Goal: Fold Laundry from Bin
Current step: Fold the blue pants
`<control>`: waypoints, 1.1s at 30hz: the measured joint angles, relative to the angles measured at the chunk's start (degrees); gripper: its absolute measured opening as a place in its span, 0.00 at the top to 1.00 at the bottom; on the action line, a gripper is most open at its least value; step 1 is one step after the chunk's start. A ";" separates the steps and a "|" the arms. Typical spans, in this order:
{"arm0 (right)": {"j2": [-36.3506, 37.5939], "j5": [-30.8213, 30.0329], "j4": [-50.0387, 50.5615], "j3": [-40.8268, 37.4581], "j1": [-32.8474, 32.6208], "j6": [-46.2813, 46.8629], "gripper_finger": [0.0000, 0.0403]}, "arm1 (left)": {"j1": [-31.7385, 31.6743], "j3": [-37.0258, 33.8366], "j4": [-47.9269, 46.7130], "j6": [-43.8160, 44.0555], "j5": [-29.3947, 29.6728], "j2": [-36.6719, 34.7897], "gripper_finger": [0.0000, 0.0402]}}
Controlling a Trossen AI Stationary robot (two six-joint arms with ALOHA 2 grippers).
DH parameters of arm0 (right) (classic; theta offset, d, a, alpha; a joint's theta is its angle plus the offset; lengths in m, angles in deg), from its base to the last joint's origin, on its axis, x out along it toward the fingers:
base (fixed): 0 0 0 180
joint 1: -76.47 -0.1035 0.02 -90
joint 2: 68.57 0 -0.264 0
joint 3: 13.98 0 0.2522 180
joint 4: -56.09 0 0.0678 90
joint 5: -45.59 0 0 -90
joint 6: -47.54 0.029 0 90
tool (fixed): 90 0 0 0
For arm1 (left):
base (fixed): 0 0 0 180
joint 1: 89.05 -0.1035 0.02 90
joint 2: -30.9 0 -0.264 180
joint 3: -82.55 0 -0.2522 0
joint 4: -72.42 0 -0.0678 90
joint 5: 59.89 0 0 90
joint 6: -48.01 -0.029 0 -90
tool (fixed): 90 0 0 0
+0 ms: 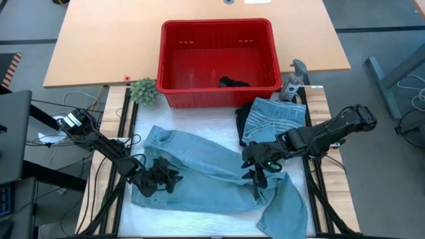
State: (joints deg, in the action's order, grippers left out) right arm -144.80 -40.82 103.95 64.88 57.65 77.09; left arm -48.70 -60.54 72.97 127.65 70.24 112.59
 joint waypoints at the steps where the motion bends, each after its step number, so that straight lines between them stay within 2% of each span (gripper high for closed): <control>1: 0.00 0.01 0.03 0.00 -0.06 -0.03 0.41 | 0.00 -0.01 1.99 2.20 -2.30 0.00 0.53; 3: 0.00 -0.12 0.08 0.00 -0.03 -0.57 0.41 | 0.02 0.00 7.89 2.97 -8.44 -0.02 0.53; 6: 0.00 -0.71 0.08 0.00 0.07 -2.94 0.41 | 0.02 0.01 14.03 -6.28 -16.87 -0.06 0.53; 9: 0.00 -0.74 0.09 0.00 0.31 -4.37 0.41 | 0.13 0.90 17.25 -11.14 -17.80 -0.04 0.54; 11: 0.00 -0.72 0.08 0.00 0.51 -4.39 0.41 | 0.82 3.59 12.92 -14.72 -17.00 -0.04 0.56; 16: 0.00 -0.74 0.17 0.00 0.58 -4.58 0.41 | 2.91 13.81 -11.97 -17.84 -13.69 3.23 0.70; 20: 0.00 -0.72 0.26 0.00 0.53 -4.58 0.41 | 3.64 19.21 -13.03 -19.52 -12.99 9.03 0.89; 22: 0.00 -0.73 0.32 0.00 0.45 -4.56 0.41 | 3.98 20.87 -12.74 -18.11 -12.32 12.35 0.97; 27: 0.00 -0.72 0.85 0.00 0.47 -4.87 0.41 | 5.79 19.73 -9.33 -7.67 -10.85 14.20 0.99; 30: 0.00 -1.84 2.36 0.00 0.94 -6.63 0.41 | 8.47 19.26 -9.88 -3.36 -14.71 14.29 1.00; 33: 0.00 -7.10 4.44 0.00 1.35 -7.54 0.41 | 11.70 19.35 -9.27 -0.27 -19.09 14.95 1.00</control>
State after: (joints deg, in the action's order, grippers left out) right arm -144.80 -47.92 108.39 64.88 59.00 69.55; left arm -37.00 -41.19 63.70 127.38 51.14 127.53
